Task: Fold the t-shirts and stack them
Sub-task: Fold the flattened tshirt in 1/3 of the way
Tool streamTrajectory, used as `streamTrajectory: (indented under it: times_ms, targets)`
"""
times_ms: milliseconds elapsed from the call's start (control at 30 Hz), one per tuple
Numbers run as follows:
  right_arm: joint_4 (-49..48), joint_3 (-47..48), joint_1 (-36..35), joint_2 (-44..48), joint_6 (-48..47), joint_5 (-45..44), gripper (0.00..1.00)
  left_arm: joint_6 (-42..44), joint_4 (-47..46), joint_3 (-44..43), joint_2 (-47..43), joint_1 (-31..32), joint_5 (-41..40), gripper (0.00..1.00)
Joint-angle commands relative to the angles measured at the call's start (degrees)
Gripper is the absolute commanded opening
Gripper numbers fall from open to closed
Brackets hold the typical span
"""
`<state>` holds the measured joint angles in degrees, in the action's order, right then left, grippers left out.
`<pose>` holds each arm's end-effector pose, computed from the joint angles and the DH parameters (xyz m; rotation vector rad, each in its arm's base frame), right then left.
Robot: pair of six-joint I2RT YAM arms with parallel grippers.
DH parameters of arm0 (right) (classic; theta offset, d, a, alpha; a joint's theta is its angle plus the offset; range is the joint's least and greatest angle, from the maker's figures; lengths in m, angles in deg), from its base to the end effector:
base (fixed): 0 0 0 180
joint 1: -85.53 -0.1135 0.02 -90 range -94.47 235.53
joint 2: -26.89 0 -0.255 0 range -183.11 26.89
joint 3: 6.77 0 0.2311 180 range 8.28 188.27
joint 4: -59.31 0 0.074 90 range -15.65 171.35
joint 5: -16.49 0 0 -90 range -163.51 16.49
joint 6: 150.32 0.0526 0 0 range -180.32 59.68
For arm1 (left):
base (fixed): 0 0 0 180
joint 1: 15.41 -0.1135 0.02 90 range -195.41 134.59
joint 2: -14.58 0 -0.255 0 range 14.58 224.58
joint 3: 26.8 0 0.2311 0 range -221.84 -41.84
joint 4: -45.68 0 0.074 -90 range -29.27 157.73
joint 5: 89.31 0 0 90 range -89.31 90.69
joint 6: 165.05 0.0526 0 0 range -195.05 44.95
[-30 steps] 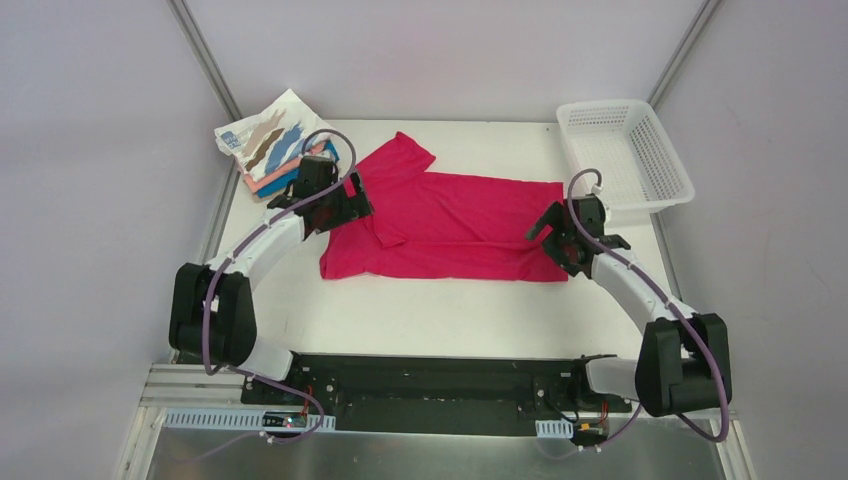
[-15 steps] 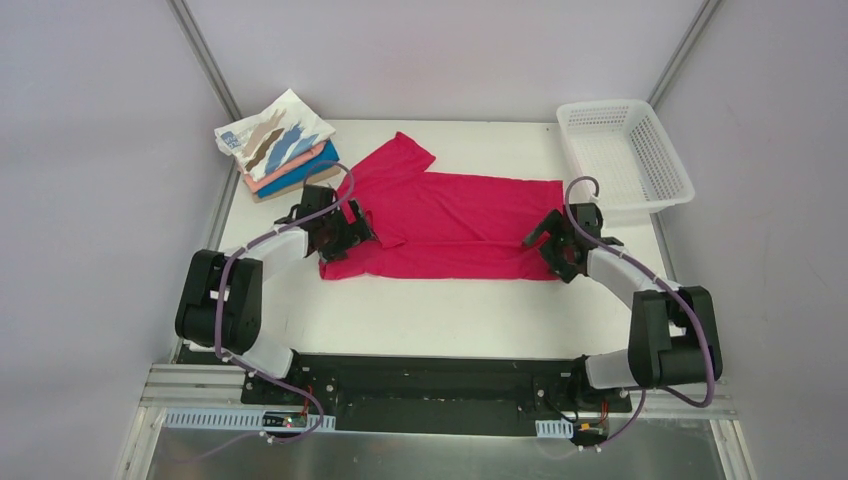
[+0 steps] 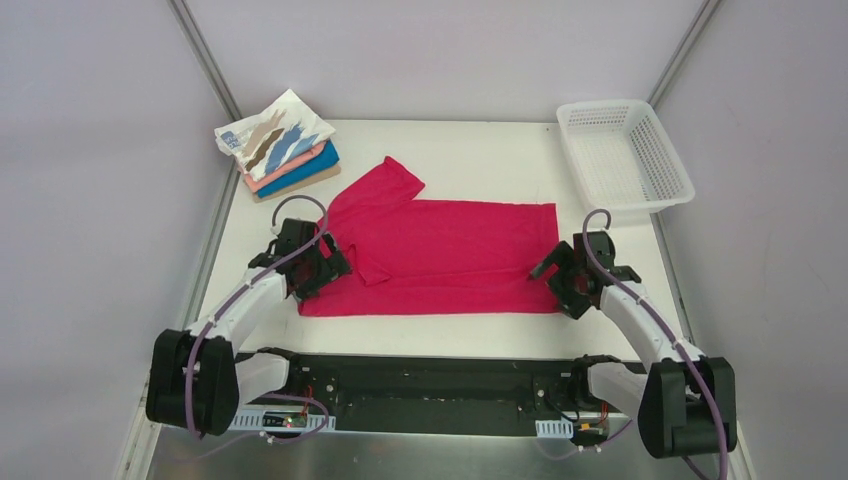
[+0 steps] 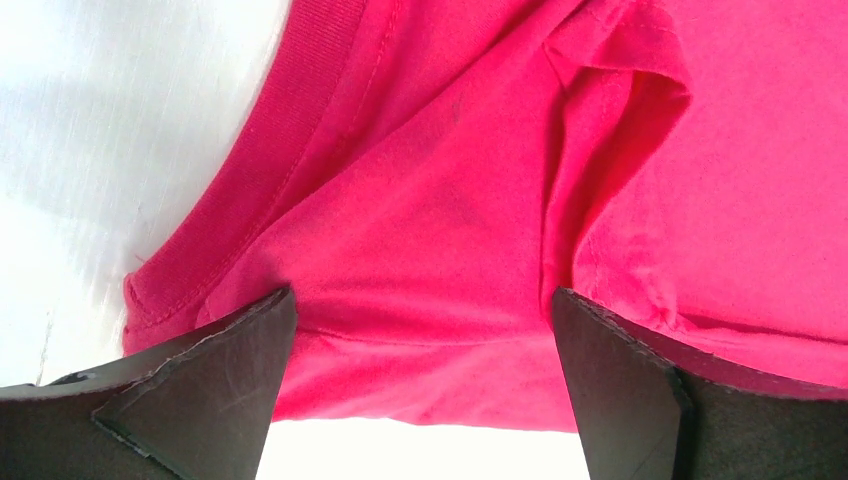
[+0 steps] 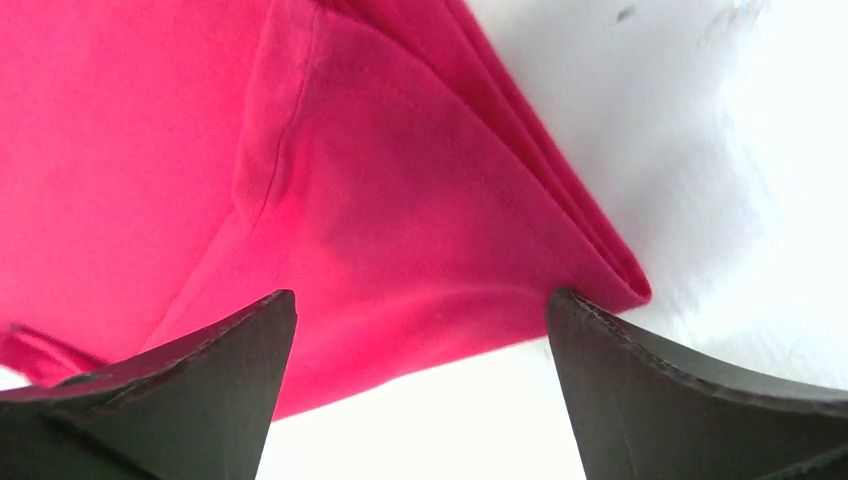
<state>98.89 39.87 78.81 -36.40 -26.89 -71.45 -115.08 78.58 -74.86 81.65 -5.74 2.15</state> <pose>0.1956 0.0249 0.1699 0.5828 2.5159 0.3127 0.2139 -0.0378 0.1734 -0.6492 2.4352 -0.3948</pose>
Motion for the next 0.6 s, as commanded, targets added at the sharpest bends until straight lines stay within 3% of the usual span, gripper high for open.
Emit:
streamTrajectory:
  times_ms: [0, 233, 567]
  targets:
    - [4.32, -0.19, 0.39, 5.31, -1.02, 5.58, 1.0, -0.87, 4.75, 0.3, -6.75, -0.18, 1.8, 0.99]
    - [2.97, 4.64, 0.39, 10.29, -4.76, 6.64, 1.0, 0.17, 4.39, -5.64, -10.99, 1.6, 5.36, 0.99]
    - [-4.99, 1.84, -0.7, 7.07, -2.8, 13.81, 1.0, -0.05, -0.93, -11.18, 4.77, 10.94, 4.2, 0.99]
